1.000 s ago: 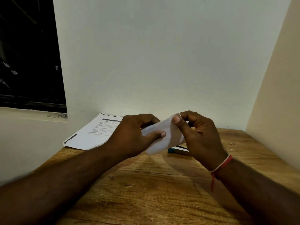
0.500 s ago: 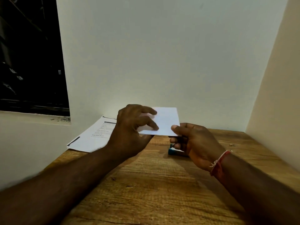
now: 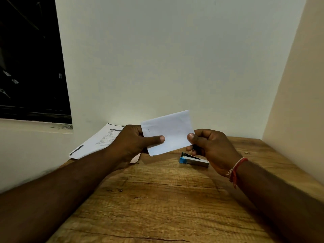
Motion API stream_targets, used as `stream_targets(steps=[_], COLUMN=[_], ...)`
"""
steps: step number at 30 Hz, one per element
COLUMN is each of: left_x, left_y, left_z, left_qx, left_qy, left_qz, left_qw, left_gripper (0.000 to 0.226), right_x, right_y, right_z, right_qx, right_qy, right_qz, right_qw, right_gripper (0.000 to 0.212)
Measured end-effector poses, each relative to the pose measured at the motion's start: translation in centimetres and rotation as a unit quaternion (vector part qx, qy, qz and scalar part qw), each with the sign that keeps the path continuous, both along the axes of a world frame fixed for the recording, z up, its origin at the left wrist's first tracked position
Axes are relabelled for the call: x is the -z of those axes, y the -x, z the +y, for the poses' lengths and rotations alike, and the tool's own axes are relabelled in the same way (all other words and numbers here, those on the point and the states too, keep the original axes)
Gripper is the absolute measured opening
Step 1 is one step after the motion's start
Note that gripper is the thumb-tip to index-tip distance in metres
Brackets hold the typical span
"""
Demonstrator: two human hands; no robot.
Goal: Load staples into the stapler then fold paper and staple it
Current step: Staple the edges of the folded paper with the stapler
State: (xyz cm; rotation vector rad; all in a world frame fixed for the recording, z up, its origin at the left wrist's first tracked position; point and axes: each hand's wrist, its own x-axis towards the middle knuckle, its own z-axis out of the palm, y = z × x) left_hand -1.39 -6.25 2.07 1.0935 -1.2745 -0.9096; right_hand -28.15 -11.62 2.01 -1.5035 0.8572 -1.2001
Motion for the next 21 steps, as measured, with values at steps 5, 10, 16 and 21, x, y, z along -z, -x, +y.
stream_targets(steps=[5, 10, 16, 21], left_x=[0.0, 0.1, 0.3, 0.4], left_y=[-0.4, -1.5, -1.6, -1.4], left_z=[-0.3, -0.7, -0.9, -0.7], left_qx=[-0.043, -0.086, -0.097, -0.091], left_qy=[0.039, 0.071, 0.09, 0.114], left_qz=[-0.054, -0.062, -0.066, -0.051], left_qw=[0.997, 0.992, 0.989, 0.988], left_gripper=[0.041, 0.036, 0.032, 0.034], right_x=[-0.1, 0.6, 2.7, 1.9], right_y=[0.3, 1.1, -0.4, -1.1], right_z=[-0.5, -0.5, -0.4, 0.2], right_qx=[0.042, 0.053, 0.064, -0.012], right_qy=[0.015, 0.07, 0.133, 0.021], right_qz=[-0.004, 0.271, 0.379, 0.048], right_qw=[0.999, 0.959, 0.913, 0.999], right_gripper=[0.023, 0.037, 0.022, 0.028])
